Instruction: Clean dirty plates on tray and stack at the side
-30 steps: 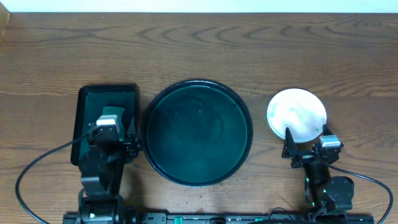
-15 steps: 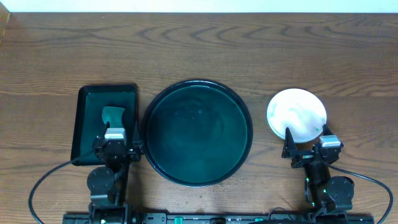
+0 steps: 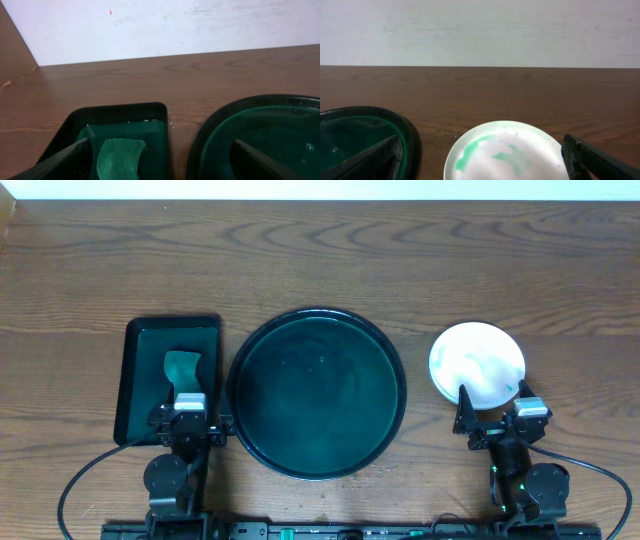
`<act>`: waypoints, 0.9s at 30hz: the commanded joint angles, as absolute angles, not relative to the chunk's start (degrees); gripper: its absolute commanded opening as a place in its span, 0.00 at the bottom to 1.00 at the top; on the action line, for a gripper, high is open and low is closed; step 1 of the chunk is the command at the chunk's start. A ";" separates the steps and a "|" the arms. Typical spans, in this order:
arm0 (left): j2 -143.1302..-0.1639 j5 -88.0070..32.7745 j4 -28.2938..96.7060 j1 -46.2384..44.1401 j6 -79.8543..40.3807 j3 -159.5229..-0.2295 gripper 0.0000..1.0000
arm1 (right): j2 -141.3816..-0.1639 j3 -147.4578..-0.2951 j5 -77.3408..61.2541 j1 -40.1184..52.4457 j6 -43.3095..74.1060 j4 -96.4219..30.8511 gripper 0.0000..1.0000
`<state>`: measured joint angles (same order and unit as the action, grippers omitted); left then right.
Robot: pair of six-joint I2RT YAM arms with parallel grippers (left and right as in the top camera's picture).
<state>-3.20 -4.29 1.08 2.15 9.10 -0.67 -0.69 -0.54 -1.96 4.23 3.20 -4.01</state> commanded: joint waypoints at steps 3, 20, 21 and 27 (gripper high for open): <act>-0.71 -5.15 3.64 2.22 9.82 -0.21 0.87 | -0.27 -0.30 -2.42 3.77 3.33 -4.05 0.99; -0.34 -5.13 3.62 2.22 9.82 -0.23 0.88 | -0.27 -0.30 -2.42 3.77 3.33 -4.08 0.99; -0.34 -5.13 3.62 2.22 9.82 -0.23 0.88 | -0.27 -0.30 -2.42 3.77 3.33 -4.08 0.99; -0.34 -5.13 3.64 2.22 9.82 -0.23 0.88 | -0.27 -0.30 -2.42 3.77 3.33 -4.08 0.99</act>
